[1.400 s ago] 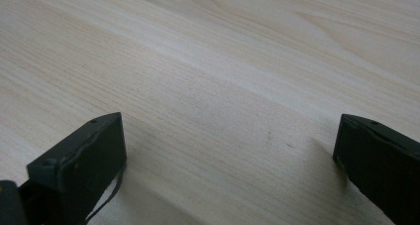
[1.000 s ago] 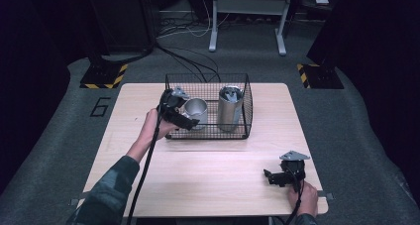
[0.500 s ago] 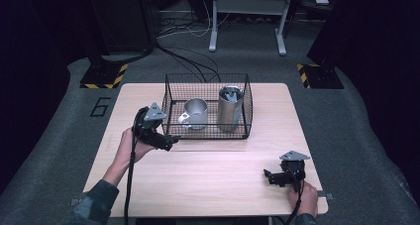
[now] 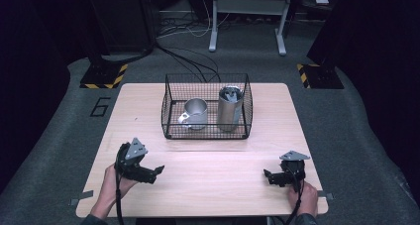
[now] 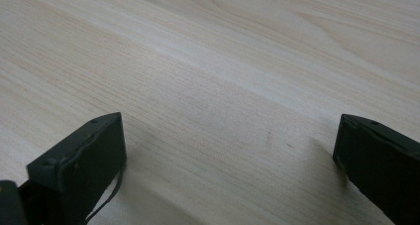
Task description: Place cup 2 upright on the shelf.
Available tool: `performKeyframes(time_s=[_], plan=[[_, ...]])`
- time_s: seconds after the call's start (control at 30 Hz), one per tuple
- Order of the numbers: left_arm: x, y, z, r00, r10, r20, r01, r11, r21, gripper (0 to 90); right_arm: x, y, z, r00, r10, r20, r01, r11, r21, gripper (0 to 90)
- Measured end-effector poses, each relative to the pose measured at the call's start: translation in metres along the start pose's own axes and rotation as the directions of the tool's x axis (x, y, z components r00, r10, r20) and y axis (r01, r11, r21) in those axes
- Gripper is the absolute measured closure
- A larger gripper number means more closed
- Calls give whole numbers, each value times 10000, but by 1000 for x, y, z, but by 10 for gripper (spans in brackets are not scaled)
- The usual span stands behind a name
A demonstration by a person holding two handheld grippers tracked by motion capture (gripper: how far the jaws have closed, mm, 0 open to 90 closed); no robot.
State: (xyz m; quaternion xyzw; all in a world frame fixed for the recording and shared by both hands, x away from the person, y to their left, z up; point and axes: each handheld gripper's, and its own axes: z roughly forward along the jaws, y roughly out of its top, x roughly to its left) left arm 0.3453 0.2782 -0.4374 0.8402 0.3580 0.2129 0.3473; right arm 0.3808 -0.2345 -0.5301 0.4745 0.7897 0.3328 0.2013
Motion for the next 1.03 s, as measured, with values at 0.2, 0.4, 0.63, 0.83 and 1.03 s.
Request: performKeyframes(time_s=[0.2, 0.4, 0.63, 0.83, 1.03], plan=[[7, -42, 14, 9967, -765, -265, 774, 9963, 382, 0, 0, 0, 0, 10000, 2, -1, -2, 10000, 2, 0], [18, -63, 31, 9919, -1104, -620, 1158, 9890, 921, 0, 0, 0, 0, 10000, -24, -3, 24, 10000, -3, 0], [18, -73, 49, 9910, -1081, -795, 1177, 9848, 1277, 0, 0, 0, 0, 10000, -11, -2, 11, 10000, 0, 0], [22, -82, 54, 9817, -1811, -589, 1837, 9821, 422, 0, 0, 0, 0, 10000, -1, -1, 1, 10000, 2, 0], [26, -82, 55, 9791, -1916, -684, 1945, 9802, 375, 0, 0, 0, 0, 10000, -23, 17, 23, 10000, 6, 0]])
